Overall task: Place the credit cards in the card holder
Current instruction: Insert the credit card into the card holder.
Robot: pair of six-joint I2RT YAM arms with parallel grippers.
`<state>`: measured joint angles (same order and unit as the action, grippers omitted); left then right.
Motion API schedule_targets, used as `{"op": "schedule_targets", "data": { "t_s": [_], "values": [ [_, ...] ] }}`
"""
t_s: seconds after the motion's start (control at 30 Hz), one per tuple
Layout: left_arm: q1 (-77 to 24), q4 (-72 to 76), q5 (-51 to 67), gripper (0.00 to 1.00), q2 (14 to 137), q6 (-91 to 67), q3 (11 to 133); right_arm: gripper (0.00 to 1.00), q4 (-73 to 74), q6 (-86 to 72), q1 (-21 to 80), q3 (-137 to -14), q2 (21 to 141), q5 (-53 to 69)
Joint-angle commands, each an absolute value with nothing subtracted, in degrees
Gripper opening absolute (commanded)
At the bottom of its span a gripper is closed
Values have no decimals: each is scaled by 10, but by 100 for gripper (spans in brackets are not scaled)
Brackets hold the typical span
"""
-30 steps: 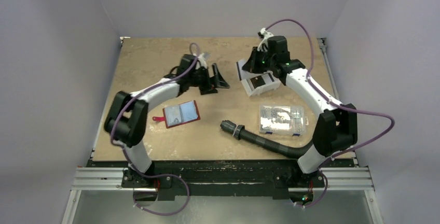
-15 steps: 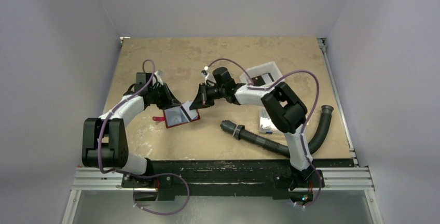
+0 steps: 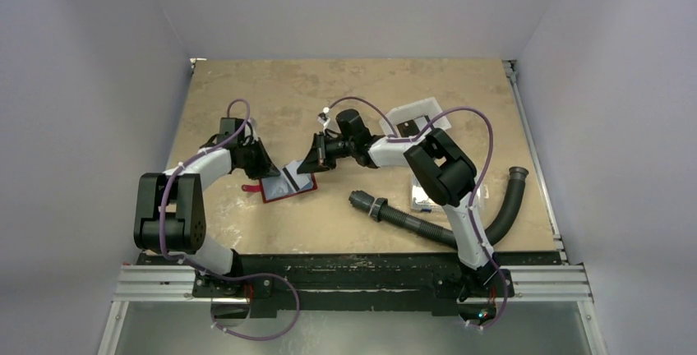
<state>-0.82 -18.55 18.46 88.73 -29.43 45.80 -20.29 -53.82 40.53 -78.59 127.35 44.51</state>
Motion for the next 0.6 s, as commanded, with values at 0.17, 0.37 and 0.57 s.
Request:
{"op": "schedule_targets", "data": {
  "t_s": [0.17, 0.37, 0.57],
  "values": [
    [-7, -247, 60, 0, 911, -286, 445, 0, -169, -483, 398, -809, 1271, 435],
    [-6, -268, 25, 0, 907, -290, 447, 0, -151, -466, 398, -819, 1286, 439],
    [-6, -278, 23, 0, 907, -296, 447, 0, -135, -448, 400, -823, 1299, 426]
  ]
}}
